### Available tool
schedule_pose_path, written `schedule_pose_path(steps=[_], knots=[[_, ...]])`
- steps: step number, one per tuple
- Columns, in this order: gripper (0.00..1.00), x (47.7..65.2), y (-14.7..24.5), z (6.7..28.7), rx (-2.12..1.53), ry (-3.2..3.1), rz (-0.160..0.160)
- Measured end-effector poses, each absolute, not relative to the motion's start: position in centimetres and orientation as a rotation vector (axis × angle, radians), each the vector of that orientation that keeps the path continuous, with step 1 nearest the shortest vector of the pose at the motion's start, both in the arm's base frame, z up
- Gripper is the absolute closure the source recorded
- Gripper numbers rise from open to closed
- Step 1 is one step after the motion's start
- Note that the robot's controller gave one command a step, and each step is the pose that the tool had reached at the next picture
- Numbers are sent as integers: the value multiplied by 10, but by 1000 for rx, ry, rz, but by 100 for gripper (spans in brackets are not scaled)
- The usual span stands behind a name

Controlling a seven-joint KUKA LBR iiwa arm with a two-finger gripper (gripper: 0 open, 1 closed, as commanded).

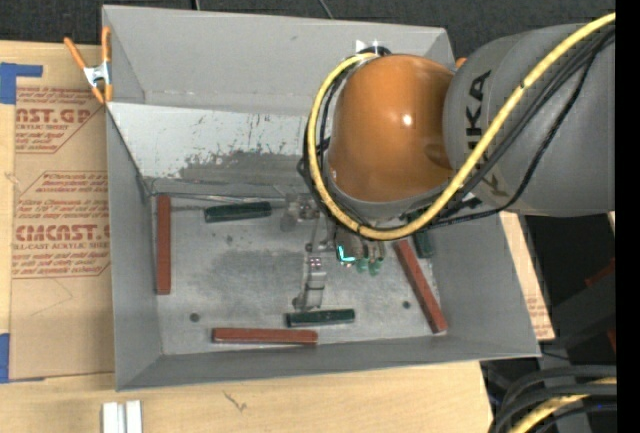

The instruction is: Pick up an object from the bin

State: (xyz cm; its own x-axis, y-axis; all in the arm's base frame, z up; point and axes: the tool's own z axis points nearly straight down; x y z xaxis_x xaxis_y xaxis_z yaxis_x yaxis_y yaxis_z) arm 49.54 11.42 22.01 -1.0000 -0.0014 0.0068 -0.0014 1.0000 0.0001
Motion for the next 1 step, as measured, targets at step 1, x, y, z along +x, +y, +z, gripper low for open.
schedule_pose_path(steps=[1], knots=[[0, 497, 114, 224, 0, -3142, -2]])
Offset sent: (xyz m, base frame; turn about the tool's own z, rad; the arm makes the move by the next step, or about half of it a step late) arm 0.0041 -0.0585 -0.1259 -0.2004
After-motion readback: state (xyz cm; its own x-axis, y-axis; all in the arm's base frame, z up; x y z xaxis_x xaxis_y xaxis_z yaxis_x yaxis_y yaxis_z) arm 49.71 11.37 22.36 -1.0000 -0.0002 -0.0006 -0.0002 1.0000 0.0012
